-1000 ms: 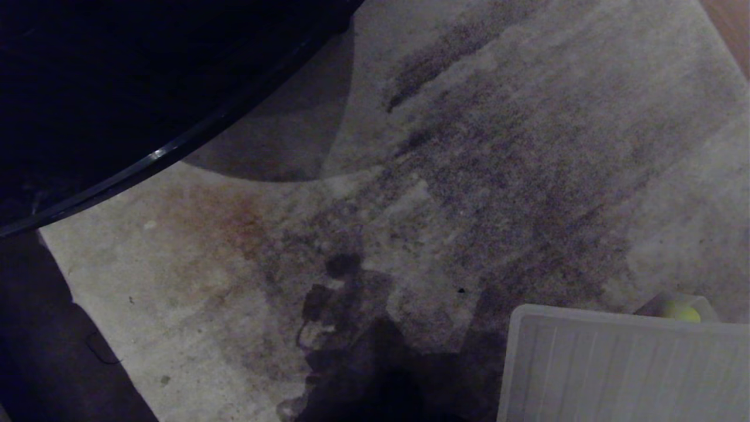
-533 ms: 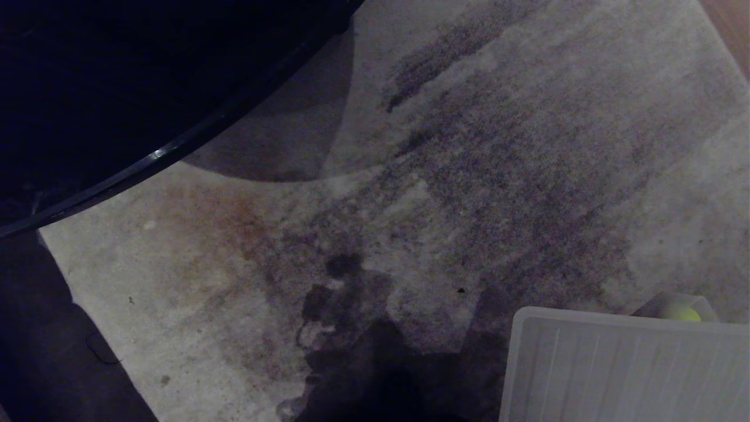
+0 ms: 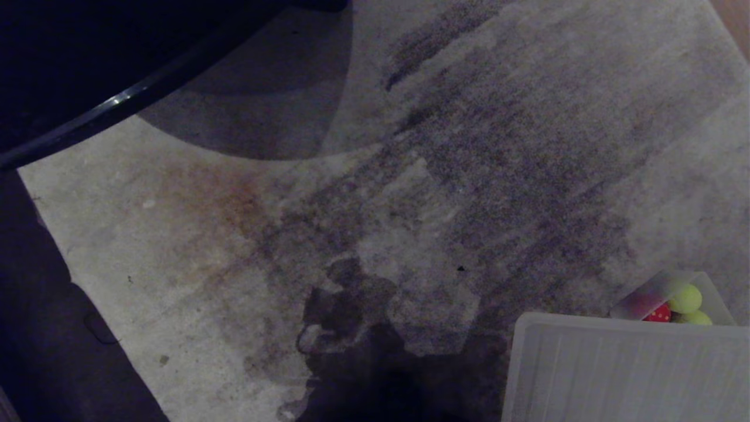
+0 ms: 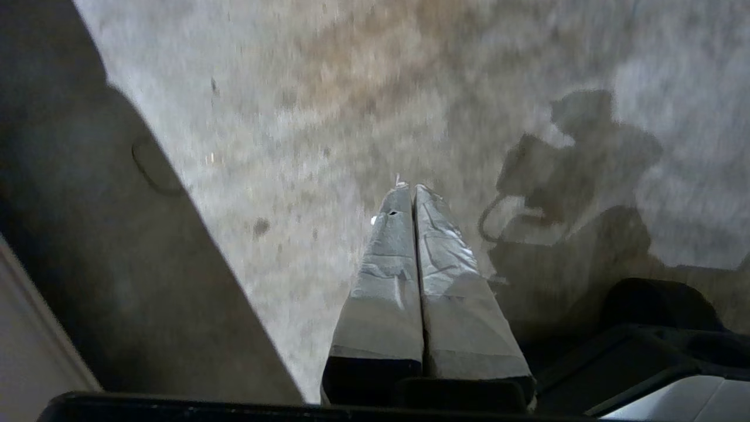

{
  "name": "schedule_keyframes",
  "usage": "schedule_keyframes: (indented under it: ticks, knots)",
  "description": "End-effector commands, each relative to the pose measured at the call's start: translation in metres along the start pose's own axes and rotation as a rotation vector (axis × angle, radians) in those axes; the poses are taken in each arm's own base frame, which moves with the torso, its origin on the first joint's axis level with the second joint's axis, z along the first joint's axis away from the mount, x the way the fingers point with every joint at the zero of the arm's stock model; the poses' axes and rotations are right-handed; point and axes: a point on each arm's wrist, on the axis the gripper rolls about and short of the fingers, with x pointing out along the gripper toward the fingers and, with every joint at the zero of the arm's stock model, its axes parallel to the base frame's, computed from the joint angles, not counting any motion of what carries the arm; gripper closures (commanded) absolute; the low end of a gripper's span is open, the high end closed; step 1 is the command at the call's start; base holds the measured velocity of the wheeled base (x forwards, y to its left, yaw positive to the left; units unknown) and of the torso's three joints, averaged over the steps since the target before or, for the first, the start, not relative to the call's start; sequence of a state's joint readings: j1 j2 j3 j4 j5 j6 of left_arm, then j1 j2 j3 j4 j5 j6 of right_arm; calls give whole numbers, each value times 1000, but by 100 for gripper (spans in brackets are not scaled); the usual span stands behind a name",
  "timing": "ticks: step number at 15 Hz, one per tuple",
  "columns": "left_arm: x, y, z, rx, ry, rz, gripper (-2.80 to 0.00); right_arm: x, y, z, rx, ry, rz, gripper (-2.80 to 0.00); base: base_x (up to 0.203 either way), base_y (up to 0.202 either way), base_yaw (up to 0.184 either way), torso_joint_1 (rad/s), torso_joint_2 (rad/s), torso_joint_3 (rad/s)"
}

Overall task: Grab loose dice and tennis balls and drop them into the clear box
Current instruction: Close the lid

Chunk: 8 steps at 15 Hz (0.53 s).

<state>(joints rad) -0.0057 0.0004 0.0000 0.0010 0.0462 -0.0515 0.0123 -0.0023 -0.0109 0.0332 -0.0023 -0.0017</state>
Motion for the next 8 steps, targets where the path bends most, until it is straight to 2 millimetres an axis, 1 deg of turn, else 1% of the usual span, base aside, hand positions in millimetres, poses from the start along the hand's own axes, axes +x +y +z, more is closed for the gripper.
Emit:
schedule_keyframes:
  ticks: [1, 8]
  knots:
    - [0, 0, 0, -1, 2, 1, 0, 0, 0, 0, 0, 3, -1, 0, -180, 0, -2, 2, 3, 2]
    - [0, 0, 0, -1, 2, 1, 0, 0, 0, 0, 0, 2, 1, 0, -184, 0, -1, 2, 1, 3]
